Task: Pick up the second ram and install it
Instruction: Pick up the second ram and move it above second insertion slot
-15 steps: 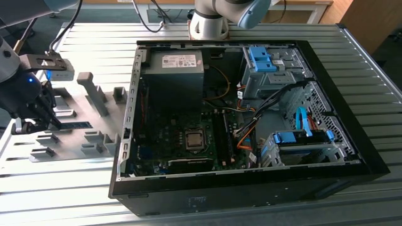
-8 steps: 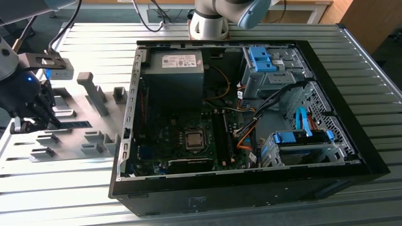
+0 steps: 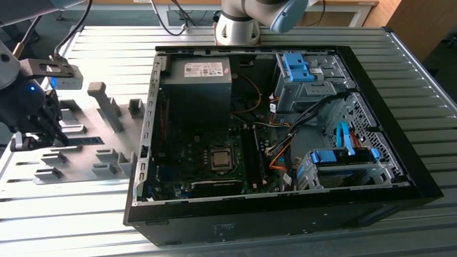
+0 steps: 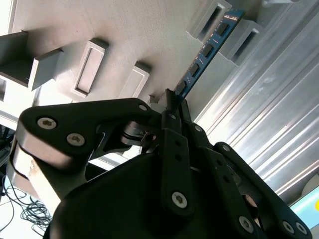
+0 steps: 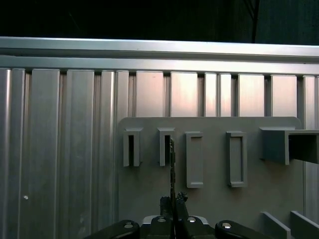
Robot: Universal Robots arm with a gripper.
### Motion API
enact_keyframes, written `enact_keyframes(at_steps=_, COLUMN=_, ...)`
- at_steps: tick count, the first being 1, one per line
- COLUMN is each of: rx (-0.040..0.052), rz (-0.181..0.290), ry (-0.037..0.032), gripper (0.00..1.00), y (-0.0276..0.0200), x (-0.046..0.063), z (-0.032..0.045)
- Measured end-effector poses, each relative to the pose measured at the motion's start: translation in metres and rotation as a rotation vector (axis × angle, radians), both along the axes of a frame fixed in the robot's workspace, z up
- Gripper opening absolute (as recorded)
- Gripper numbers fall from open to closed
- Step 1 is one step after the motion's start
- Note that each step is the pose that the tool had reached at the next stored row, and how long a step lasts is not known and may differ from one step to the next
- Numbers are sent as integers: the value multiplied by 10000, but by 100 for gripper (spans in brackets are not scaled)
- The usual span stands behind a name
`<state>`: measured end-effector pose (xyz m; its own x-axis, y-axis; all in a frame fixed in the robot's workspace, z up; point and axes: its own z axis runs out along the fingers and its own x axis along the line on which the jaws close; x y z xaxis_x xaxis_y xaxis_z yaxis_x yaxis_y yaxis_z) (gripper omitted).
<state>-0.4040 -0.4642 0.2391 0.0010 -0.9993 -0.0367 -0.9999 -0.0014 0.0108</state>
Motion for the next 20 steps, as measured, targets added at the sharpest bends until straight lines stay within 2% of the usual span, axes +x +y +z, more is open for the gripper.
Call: enact_keyframes(at_steps=20, rx=-1, rz=0, ry=2, gripper=14, y=0, x=0, z=62)
